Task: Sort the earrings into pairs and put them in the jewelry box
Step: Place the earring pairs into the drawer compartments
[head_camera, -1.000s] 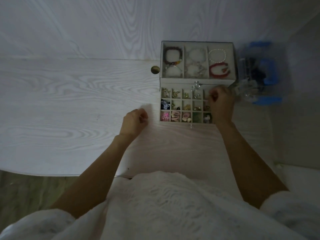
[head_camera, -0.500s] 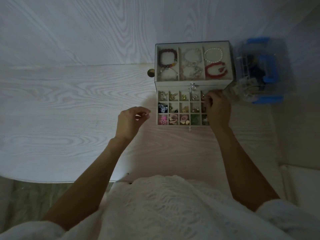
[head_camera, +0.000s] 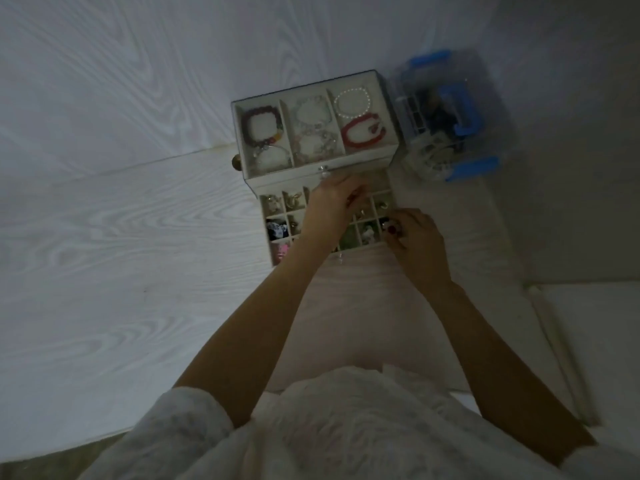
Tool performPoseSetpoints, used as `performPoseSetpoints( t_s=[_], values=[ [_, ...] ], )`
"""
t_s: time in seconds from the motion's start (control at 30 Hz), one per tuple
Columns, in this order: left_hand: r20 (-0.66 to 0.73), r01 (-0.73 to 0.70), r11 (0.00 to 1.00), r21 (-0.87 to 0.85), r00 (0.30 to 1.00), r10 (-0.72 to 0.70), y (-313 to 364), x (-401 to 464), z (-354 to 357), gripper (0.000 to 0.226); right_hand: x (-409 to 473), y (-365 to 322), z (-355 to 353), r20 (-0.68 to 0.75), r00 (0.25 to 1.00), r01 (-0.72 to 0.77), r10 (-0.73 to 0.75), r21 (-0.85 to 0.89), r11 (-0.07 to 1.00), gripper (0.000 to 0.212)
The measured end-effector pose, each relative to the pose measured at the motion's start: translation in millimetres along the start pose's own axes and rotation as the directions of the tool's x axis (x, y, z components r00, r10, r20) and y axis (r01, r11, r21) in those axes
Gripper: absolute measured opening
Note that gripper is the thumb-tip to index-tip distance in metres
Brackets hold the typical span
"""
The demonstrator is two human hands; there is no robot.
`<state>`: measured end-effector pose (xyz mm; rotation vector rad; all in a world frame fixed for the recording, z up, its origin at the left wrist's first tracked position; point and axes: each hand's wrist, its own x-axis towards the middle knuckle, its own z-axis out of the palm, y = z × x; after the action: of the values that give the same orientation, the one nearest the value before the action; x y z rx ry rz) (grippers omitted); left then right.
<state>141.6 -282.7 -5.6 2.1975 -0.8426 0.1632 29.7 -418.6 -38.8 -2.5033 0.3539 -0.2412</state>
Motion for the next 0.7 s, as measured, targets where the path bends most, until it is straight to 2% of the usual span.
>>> performPoseSetpoints(
  t_s=[0.17, 0.27, 0.33, 0.5, 0.57, 0.7],
  values=[
    [-0.028, -0.157, 0.987, 0.042, 0.987, 0.158, 1.8, 15.5, 35.6, 0.010, -3.1, 3.7, -3.2, 0.000, 0.999, 0.034, -0.034, 0.010, 0.999, 0.024],
    [-0.059, -0.181, 0.981, 0.069, 0.981, 0.186, -5.0, 20.0, 46.2, 0.016, -1.5, 4.9, -3.3, 0.022, 0.999, 0.030, -0.031, 0.035, 0.999, 0.024],
    [-0.031, -0.183, 0.979, 0.088, 0.982, 0.186, -9.9, 20.6, 53.5, 0.016, -1.5, 7.4, -4.8, 0.035, 0.999, 0.031, -0.033, 0.054, 0.998, 0.023],
    [0.150, -0.077, 0.993, 0.092, 0.987, 0.063, -10.2, 21.3, 55.0, 0.030, -0.6, 6.6, -6.2, 0.038, 0.999, 0.035, -0.037, 0.064, 0.997, 0.023],
    [0.182, -0.048, 0.994, 0.099, 0.983, 0.029, -9.4, 18.6, 52.1, 0.033, -0.8, 7.0, -5.8, 0.038, 0.999, 0.025, -0.028, 0.065, 0.998, 0.023],
    [0.204, 0.002, 0.992, 0.130, 0.978, -0.029, -13.1, 19.7, 45.4, 0.025, -1.4, 7.7, -5.7, 0.046, 0.999, 0.016, -0.019, 0.063, 0.998, 0.024]
  ],
)
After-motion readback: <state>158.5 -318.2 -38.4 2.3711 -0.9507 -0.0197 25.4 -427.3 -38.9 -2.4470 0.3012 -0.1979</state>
